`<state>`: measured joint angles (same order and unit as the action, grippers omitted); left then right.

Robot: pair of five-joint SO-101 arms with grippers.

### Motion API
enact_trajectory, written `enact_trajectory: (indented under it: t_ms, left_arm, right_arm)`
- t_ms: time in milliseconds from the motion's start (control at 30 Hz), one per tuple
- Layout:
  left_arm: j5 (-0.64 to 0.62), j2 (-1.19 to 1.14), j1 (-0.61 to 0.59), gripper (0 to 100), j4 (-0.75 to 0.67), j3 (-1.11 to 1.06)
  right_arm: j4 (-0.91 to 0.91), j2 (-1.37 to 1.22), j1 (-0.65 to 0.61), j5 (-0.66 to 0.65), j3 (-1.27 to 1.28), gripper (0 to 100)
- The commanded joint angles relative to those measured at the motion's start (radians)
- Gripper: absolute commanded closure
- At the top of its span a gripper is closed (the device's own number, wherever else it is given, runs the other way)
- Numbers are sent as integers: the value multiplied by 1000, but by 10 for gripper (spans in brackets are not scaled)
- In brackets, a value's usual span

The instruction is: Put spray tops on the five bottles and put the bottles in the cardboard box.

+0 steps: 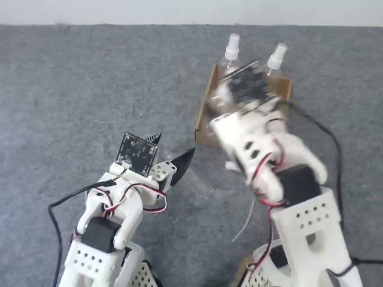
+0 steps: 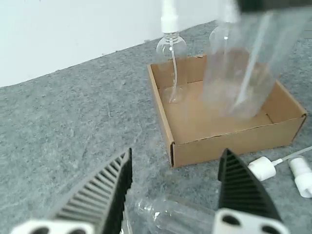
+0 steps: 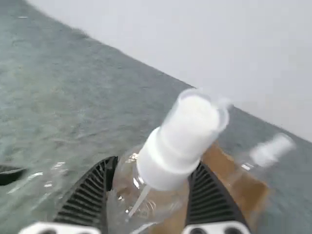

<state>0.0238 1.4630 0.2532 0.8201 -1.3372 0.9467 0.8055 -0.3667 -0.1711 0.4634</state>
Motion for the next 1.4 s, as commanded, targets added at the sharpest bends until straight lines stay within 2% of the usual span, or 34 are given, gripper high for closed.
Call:
enact_trajectory:
  t_ms: [0,133,300,467,967,1100,1367]
  left_arm:
    - [3,-12,-6,737,-26,4]
    - [5,-12,-9,806,-29,2]
    - [-6,-12,-92,994,-75,-13]
    - [-80,-12,-186,987,-158,-44]
    - [-78,-12,-184,987,-158,-45]
    - [-78,-12,-184,987,-158,-45]
    - [-81,-12,-184,987,-155,-48]
  right_arm:
    - [-33,1,122,-15,-69,992]
    - [-110,-125,170,-15,-69,992]
    - [-259,-295,168,-8,-69,992]
    - [-394,-466,127,-6,-69,992]
    - [-677,-737,90,-3,-71,992]
    - [-710,-779,82,63,-71,992]
    - [-751,-848,84,68,-112,992]
